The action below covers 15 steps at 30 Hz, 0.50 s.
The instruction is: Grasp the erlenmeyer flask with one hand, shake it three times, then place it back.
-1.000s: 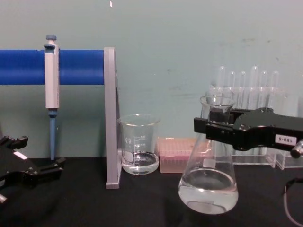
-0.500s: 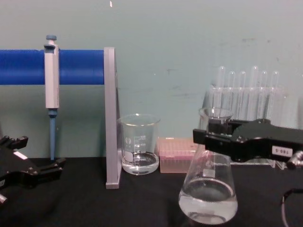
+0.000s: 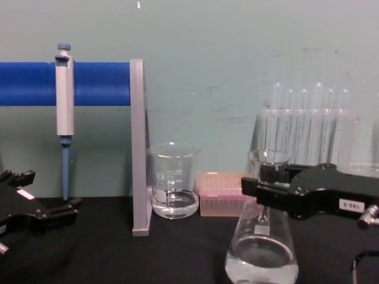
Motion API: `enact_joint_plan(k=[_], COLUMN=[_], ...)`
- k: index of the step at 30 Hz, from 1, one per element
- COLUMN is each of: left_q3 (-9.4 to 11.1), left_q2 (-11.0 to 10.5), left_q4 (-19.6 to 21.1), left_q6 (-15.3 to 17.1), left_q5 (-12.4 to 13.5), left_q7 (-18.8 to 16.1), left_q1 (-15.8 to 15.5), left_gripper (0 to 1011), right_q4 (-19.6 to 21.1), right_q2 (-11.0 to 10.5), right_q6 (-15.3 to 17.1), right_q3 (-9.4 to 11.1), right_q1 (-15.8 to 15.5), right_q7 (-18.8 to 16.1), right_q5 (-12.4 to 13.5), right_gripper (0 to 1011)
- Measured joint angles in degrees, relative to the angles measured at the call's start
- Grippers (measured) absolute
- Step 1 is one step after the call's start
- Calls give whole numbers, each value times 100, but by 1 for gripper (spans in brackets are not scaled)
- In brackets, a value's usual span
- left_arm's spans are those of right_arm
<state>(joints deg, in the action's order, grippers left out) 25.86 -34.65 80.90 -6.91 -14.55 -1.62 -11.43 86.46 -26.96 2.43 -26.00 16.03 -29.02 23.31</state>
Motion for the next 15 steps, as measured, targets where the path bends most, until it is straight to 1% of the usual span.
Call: enact_joint_plan(k=[15], left_q3=[0], left_q2=[0], left_q4=[0], left_q6=[0], left_q5=[0], left_q7=[0], left_q1=[0], left_gripper=[1001], right_q4=[-110], right_q2=[30], right_q6=[-14], right_q3=[-31], right_q1=[-15], right_q7=[-9], right_q5=[-98], right_gripper=[456])
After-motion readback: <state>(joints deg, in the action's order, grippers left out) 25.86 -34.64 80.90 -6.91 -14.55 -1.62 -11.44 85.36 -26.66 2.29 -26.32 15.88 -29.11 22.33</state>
